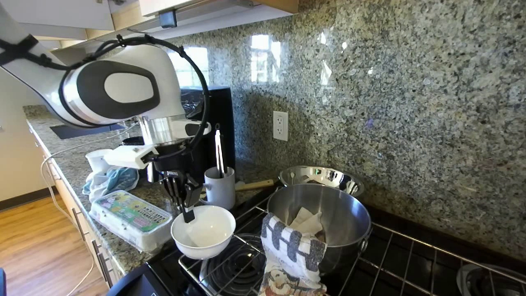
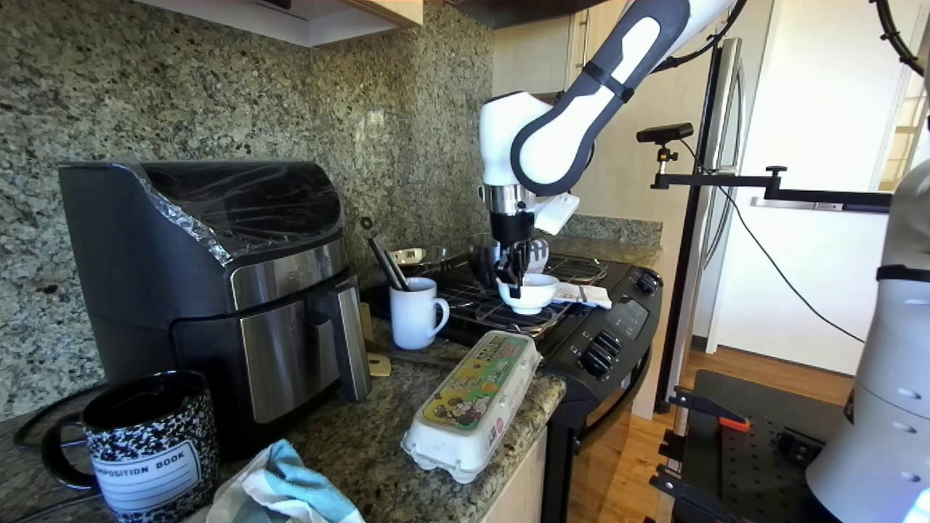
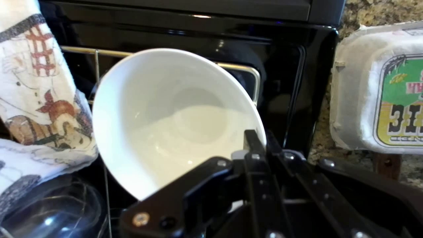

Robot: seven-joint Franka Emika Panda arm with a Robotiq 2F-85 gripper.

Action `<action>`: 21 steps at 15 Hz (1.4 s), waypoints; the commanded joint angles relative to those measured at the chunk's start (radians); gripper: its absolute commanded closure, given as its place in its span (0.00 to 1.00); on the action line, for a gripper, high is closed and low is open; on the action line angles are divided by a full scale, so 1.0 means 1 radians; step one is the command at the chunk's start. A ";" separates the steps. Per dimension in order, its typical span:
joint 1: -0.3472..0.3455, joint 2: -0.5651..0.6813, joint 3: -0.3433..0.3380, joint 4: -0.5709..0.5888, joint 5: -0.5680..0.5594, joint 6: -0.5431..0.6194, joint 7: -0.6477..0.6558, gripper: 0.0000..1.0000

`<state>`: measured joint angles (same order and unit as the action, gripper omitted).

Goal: Pick the bowl on the counter and put it on the stove

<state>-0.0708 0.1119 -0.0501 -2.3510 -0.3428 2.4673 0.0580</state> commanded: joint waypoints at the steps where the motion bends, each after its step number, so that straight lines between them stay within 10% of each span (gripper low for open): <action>1: 0.021 -0.022 -0.016 -0.028 -0.051 0.025 0.066 0.98; 21: 0.047 0.045 -0.021 -0.011 -0.073 0.059 0.090 0.98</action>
<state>-0.0428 0.1609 -0.0506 -2.3571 -0.3850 2.5032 0.1082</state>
